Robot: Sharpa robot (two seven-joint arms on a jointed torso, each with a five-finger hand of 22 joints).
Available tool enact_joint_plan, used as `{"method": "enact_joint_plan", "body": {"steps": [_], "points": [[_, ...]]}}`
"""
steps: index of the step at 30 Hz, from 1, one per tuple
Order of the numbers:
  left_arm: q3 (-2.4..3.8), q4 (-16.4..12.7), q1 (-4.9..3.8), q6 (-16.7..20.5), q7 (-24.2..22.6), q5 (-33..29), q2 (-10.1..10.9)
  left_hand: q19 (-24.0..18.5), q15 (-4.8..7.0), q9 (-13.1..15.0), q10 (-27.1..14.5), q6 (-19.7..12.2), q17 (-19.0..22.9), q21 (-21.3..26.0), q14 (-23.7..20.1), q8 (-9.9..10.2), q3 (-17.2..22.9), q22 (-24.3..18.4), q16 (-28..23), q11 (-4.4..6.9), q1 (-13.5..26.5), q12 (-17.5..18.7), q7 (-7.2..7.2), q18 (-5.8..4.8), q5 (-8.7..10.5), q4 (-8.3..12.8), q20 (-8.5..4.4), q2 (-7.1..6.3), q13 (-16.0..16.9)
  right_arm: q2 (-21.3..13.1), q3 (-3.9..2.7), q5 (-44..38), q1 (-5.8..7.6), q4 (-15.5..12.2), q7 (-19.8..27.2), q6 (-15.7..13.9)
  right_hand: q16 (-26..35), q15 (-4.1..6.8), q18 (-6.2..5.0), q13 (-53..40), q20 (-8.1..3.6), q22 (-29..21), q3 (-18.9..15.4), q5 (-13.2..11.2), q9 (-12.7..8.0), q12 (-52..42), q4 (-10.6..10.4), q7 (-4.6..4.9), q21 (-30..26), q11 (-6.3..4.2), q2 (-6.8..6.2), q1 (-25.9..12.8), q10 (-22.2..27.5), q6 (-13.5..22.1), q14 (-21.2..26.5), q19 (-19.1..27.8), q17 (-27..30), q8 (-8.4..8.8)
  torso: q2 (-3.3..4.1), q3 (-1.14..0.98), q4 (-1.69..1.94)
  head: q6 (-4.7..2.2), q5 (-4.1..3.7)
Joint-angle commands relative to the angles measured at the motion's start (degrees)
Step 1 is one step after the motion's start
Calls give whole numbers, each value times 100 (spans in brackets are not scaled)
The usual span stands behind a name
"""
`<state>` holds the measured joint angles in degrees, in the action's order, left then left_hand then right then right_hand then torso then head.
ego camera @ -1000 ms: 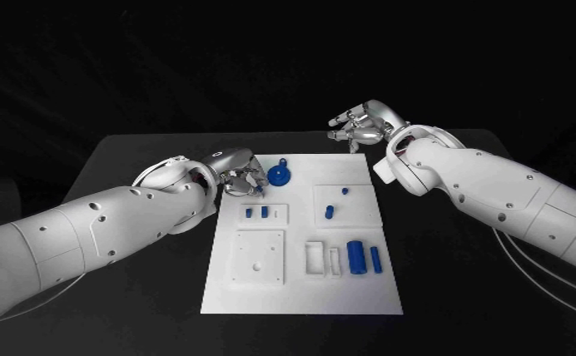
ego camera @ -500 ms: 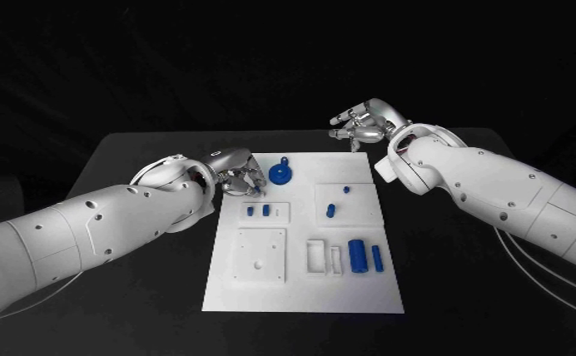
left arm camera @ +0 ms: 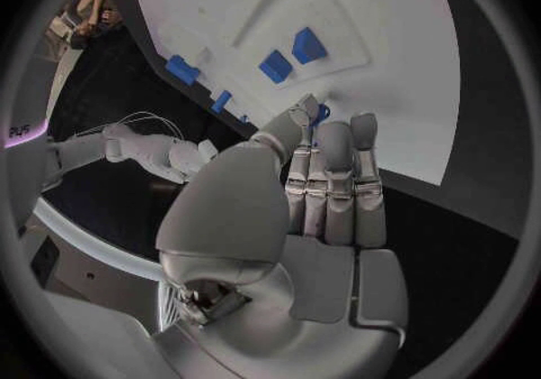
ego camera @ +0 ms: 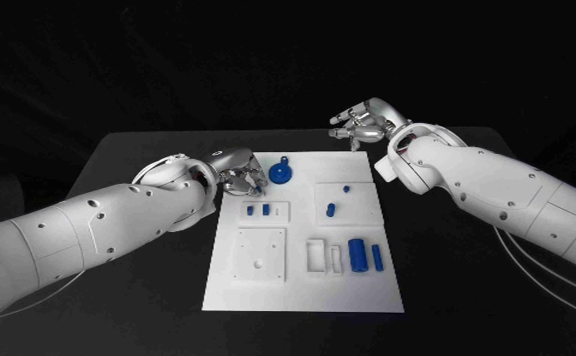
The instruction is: Assemble the parts on the task board
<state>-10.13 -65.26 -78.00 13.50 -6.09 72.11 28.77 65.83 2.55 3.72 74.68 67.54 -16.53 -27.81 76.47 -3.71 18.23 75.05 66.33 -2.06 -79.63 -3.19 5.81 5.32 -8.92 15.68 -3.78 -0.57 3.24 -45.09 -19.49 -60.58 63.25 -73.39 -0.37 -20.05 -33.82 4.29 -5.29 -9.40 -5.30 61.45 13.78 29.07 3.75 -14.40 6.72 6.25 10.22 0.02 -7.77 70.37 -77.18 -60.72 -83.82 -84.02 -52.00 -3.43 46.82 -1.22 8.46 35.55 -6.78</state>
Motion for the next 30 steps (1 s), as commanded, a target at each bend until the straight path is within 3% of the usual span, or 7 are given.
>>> {"method": "enact_joint_plan", "body": {"steps": [1, 30], "points": [[2, -15, -6, -52, -30, -51, -23, 15, 7, -3, 71, -44, -8, 35, 24, 14, -14, 103, -35, -39, 13, -20, 4, 64, -16, -29, 8, 54, 18, 6, -3, -11, 0, -9, 59, 21, -5, -9, -30, -8, -10, -6, -25, 35, 5, 3, -24, 3, 37, 2, -29, 16, -38, 22, -72, -181, -2, -16, -4, -1, 0, -1, 4], [-20, 83, -1, -222, 9, -63, -123, 21, 9, -3, 66, -47, -12, 49, 19, 14, -8, 107, -41, -41, 7, -20, 6, 63, -21, -32, 5, 69, 18, 15, -3, -12, 0, -7, 62, 24, -4, -8, -29, 2, -11, -15, -19, 39, 5, 9, -22, 3, 47, 3, -25, 11, -42, 21, -72, -179, 1, -17, -3, 3, -1, 13, -10]]}}
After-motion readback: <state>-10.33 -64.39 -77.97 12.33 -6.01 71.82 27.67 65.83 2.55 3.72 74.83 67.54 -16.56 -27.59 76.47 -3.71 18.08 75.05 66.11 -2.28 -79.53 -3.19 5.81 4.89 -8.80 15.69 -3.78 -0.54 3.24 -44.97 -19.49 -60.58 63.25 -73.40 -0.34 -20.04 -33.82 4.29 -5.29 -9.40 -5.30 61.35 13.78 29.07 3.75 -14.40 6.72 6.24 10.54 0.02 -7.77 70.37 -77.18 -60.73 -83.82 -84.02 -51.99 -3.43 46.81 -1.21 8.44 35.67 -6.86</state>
